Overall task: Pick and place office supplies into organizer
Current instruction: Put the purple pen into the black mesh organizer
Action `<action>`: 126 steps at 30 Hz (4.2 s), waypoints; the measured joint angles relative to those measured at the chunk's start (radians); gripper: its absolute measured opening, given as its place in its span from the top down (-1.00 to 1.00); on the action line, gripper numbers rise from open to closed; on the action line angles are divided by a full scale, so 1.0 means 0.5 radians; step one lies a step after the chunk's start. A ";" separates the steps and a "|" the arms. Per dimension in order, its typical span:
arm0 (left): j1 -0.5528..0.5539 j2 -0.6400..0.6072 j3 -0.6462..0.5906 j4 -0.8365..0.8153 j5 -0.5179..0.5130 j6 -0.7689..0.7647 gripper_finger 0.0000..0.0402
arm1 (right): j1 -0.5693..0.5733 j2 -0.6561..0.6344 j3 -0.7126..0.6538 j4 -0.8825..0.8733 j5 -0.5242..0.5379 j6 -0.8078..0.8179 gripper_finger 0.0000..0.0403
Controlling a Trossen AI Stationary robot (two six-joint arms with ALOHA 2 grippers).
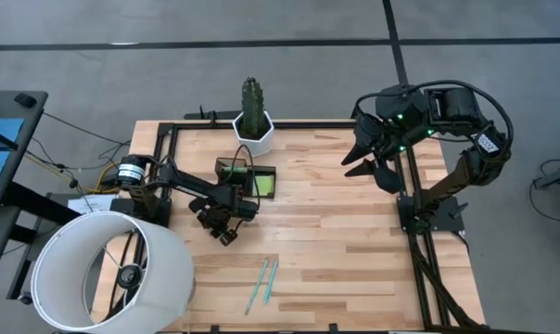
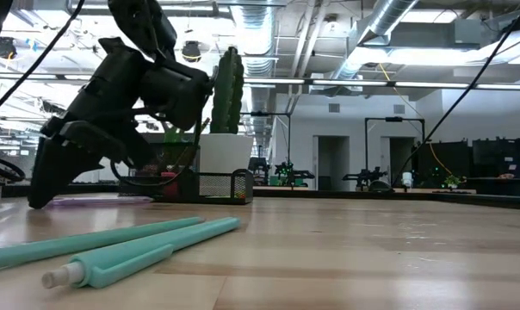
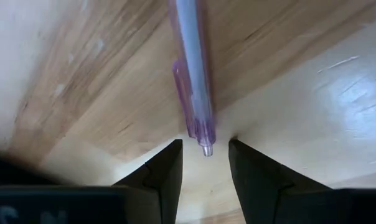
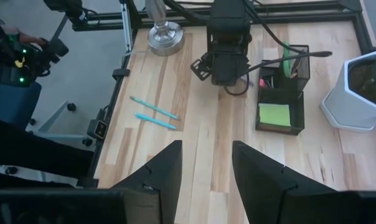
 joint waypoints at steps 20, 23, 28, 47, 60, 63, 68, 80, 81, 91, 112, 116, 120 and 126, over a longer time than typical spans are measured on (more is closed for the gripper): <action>0.035 0.129 -0.065 -0.006 0.232 0.110 0.50 | 0.000 0.001 0.000 -0.014 0.000 0.001 0.34; 0.051 0.131 -0.066 0.007 0.246 0.134 0.67 | 0.000 0.001 0.000 -0.014 0.000 0.000 0.33; 0.084 0.137 -0.059 0.007 0.247 0.139 0.94 | 0.000 0.001 0.000 -0.015 -0.001 -0.001 0.34; 0.137 0.142 -0.040 -0.055 0.151 0.138 0.54 | 0.000 0.001 0.000 -0.015 0.000 -0.005 0.34; 0.138 0.144 -0.034 -0.187 -0.024 0.179 0.48 | 0.000 0.001 0.000 -0.014 0.000 -0.002 0.34; 0.137 0.147 -0.003 -0.226 -0.060 0.187 0.48 | -0.001 0.001 0.000 -0.014 0.000 -0.001 0.33; 0.141 0.151 0.035 -0.273 -0.249 0.245 0.48 | 0.000 0.001 0.000 -0.014 0.000 -0.001 0.34; 0.150 0.143 0.033 -0.223 -0.261 0.281 0.48 | 0.000 0.001 0.000 -0.014 -0.001 0.016 0.34; 0.150 0.143 0.033 -0.223 -0.258 0.283 0.48 | 0.000 0.001 0.000 -0.014 -0.001 0.016 0.34; 0.148 0.138 0.034 -0.158 -0.279 0.377 0.58 | 0.000 0.001 0.000 -0.014 -0.001 0.017 0.34; 0.059 0.152 0.506 -0.444 -0.448 0.398 1.00 | 0.000 0.001 0.000 -0.013 -0.001 0.017 0.34; 0.062 0.150 0.603 -0.452 -0.519 0.354 1.00 | 0.000 0.001 0.000 -0.015 -0.001 0.017 0.34; 0.058 0.149 0.651 -0.381 -0.561 0.334 1.00 | 0.004 0.001 0.000 -0.041 -0.001 0.018 0.34; 0.011 0.148 0.712 -0.408 -0.564 0.345 1.00 | 0.004 0.001 0.000 -0.128 -0.001 0.018 0.34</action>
